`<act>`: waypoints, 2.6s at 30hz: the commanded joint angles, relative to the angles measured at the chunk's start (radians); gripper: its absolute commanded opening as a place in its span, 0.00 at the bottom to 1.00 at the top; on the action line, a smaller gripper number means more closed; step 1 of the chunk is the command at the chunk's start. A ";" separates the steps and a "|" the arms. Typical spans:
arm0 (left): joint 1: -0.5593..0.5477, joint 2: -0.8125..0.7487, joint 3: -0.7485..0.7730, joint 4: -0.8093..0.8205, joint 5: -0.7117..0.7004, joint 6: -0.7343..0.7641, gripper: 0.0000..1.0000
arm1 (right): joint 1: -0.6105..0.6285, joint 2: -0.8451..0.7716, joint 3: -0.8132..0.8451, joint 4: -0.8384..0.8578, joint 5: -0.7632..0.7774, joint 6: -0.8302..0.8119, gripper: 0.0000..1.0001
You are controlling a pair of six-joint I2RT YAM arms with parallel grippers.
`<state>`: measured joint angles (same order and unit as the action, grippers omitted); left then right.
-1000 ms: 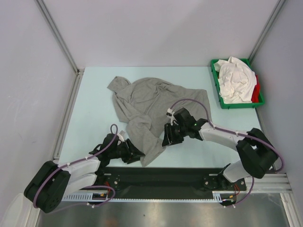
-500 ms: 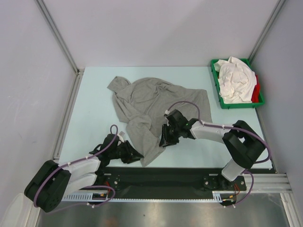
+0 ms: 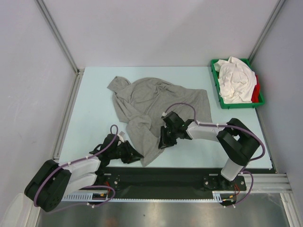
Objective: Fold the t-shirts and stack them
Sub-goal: Flatten the tshirt out
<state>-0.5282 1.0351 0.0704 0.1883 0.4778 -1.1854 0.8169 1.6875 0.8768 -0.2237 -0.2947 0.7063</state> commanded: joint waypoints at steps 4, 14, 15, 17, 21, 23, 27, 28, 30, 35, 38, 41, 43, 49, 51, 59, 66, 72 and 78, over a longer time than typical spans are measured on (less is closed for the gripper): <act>-0.004 0.025 0.005 -0.050 -0.033 0.041 0.27 | 0.011 -0.020 0.048 -0.022 0.031 -0.017 0.07; -0.004 0.043 0.012 -0.044 -0.022 0.044 0.38 | 0.021 -0.095 0.042 -0.121 0.057 -0.022 0.03; -0.003 0.045 0.011 -0.044 -0.022 0.044 0.38 | 0.024 -0.112 0.033 -0.124 0.061 -0.021 0.03; -0.004 0.049 0.011 -0.039 -0.021 0.041 0.39 | 0.027 -0.126 0.025 -0.132 0.063 -0.010 0.03; -0.003 0.068 0.005 -0.020 -0.013 0.038 0.38 | 0.028 -0.150 0.005 -0.143 0.071 0.005 0.03; -0.004 0.077 0.005 -0.010 -0.008 0.038 0.38 | 0.028 -0.155 -0.007 -0.152 0.078 0.009 0.03; -0.004 0.080 0.003 -0.003 -0.004 0.038 0.38 | 0.025 -0.158 -0.022 -0.149 0.083 0.005 0.11; -0.004 0.082 0.002 -0.003 -0.004 0.038 0.38 | 0.024 -0.150 -0.022 -0.141 0.083 0.004 0.17; -0.004 0.082 0.003 -0.003 -0.002 0.040 0.38 | 0.021 -0.140 -0.024 -0.132 0.081 -0.004 0.15; -0.004 0.083 0.005 -0.006 0.002 0.047 0.38 | 0.018 -0.124 -0.021 -0.131 0.083 0.002 0.00; -0.003 0.086 0.008 -0.007 0.005 0.053 0.40 | 0.018 -0.132 -0.035 -0.140 0.100 0.009 0.00; -0.003 0.098 0.012 -0.006 0.013 0.059 0.42 | 0.016 -0.127 -0.039 -0.135 0.103 -0.001 0.00; -0.003 0.114 0.012 -0.004 0.021 0.063 0.43 | 0.015 -0.112 -0.033 -0.138 0.103 -0.005 0.11; -0.003 0.144 0.012 0.014 0.050 0.075 0.42 | 0.030 -0.130 -0.012 -0.173 0.117 -0.042 0.39; -0.003 0.148 0.009 0.026 0.056 0.076 0.38 | 0.057 -0.149 -0.002 -0.187 0.126 -0.083 0.54; -0.004 0.102 0.016 -0.013 0.068 0.086 0.43 | 0.113 -0.200 0.010 -0.212 0.192 -0.159 0.66; -0.045 0.065 -0.024 0.036 0.035 0.046 0.49 | 0.051 -0.183 0.021 -0.142 0.152 -0.125 0.67; -0.147 -0.042 -0.063 0.099 -0.102 -0.054 0.50 | 0.028 -0.221 0.019 -0.124 0.144 -0.128 0.66; -0.193 -0.122 -0.139 0.120 -0.211 -0.106 0.57 | 0.004 -0.299 -0.024 -0.125 0.154 -0.125 0.66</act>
<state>-0.7063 0.9390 0.0574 0.2733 0.3698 -1.2427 0.8360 1.4548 0.8581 -0.3756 -0.1440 0.5816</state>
